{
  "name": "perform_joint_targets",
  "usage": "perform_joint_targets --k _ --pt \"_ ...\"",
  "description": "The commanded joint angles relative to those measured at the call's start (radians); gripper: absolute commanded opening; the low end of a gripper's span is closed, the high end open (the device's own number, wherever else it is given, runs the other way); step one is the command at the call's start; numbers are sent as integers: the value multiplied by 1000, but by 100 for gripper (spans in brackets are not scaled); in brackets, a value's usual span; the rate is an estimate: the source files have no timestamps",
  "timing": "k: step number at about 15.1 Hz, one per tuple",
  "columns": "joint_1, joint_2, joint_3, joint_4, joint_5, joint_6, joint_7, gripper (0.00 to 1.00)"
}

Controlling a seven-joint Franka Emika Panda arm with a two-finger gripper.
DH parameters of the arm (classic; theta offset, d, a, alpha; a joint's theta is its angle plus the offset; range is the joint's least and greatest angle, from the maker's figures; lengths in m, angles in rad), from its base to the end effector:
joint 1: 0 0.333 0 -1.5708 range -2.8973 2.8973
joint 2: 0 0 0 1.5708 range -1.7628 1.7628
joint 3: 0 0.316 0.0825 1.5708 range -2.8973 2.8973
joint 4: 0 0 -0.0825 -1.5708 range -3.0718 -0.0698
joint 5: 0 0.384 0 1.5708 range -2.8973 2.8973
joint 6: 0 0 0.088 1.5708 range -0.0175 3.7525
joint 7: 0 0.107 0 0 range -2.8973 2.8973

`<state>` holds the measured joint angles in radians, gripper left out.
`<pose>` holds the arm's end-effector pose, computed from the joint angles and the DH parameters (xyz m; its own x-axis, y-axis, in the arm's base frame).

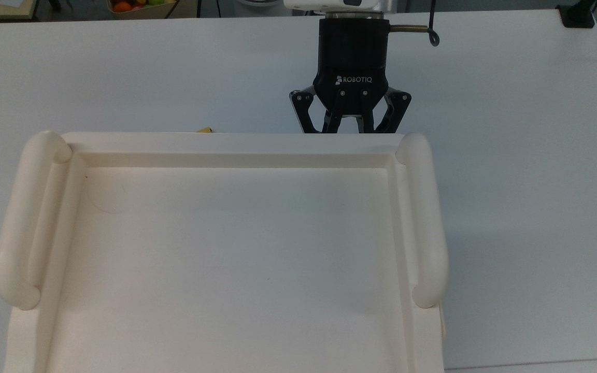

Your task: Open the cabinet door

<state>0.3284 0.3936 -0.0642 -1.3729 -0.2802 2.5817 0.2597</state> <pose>0.6988 0.2044 0.5898 0.6462 0.1761 0.7426 0.1442 -0.9837 0.1078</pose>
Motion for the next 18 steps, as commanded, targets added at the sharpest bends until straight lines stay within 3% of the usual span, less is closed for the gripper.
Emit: perform_joint_targets --k 1,11,15,18 --pt "3 16 -9 15 -45 28 27 34" --pt "3 21 -8 8 -45 23 27 7" --pt "3 11 -8 8 -36 14 27 6" --pt "4 -31 -8 -46 -33 -14 29 6"
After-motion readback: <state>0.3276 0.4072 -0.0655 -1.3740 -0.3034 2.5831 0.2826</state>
